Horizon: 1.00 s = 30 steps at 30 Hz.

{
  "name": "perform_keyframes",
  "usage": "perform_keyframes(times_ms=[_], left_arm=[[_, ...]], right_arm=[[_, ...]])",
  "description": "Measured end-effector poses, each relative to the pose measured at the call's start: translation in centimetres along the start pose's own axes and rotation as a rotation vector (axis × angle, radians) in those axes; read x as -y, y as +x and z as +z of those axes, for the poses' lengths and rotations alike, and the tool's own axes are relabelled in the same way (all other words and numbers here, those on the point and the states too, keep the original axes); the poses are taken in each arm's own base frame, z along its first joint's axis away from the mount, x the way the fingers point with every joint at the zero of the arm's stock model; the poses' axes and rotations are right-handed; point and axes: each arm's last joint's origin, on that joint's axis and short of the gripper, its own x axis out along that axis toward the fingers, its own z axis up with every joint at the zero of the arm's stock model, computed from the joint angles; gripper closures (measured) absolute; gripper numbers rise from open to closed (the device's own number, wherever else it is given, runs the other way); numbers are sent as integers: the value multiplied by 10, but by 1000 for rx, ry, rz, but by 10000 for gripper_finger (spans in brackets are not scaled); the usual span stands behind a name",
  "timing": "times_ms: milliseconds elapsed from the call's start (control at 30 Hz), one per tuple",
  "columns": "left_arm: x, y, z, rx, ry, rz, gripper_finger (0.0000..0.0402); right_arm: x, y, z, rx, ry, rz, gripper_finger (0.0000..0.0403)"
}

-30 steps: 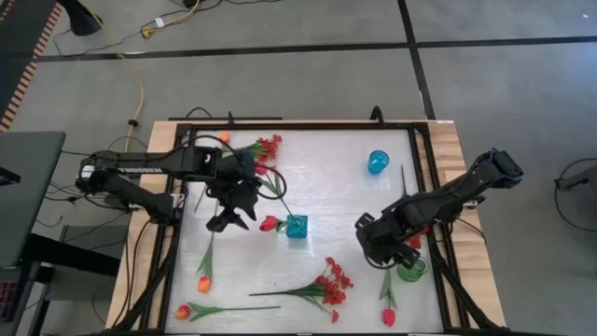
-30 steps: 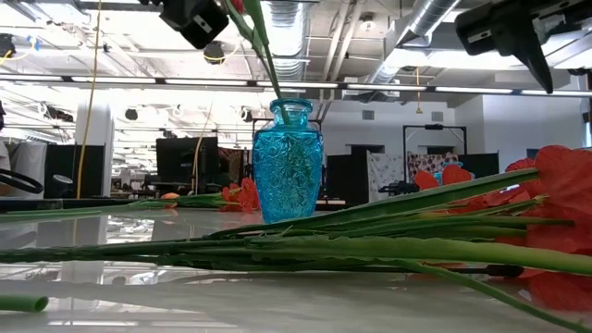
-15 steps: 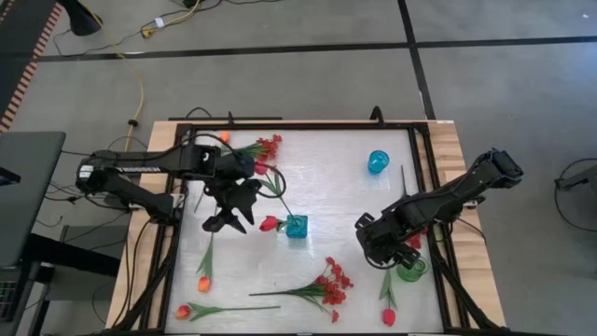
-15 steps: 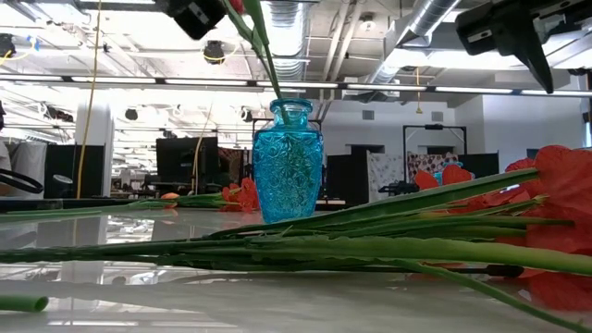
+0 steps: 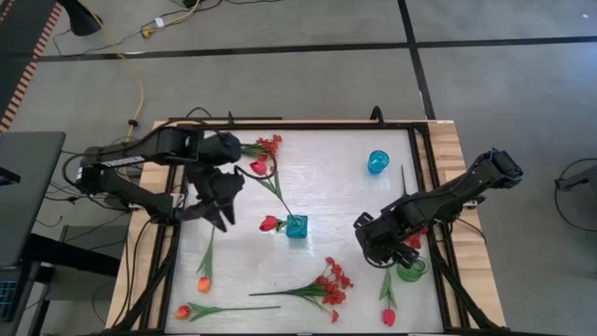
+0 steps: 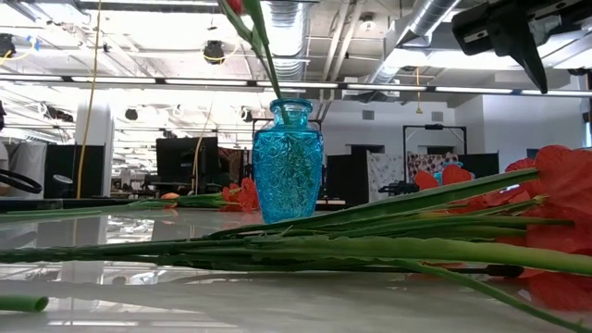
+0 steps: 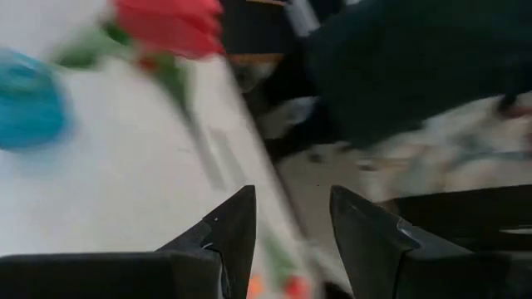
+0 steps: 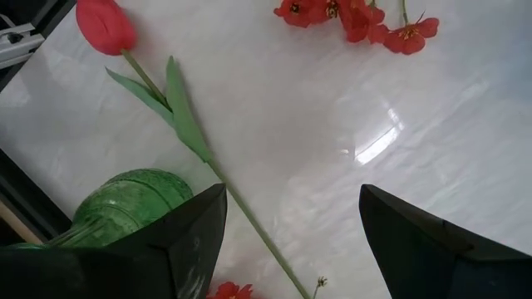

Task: Sort flowers into vase by color
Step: Put the pink flower into the bottom blue vase

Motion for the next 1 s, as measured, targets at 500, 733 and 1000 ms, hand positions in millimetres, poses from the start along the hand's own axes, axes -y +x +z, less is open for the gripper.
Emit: perform_keyframes(times_ms=[500, 733, 1000], left_arm=[[-4, -16, -25, -132, -99, 147, 259], [-7, -22, -24, -102, -35, 174, 259], [-12, -27, -25, -90, 41, 187, 259]], right_arm=[[-6, 32, 23, 39, -161, 138, 101], [-38, 76, 51, -71, -264, 219, 101], [-67, 108, 68, -170, -253, 193, 101]])
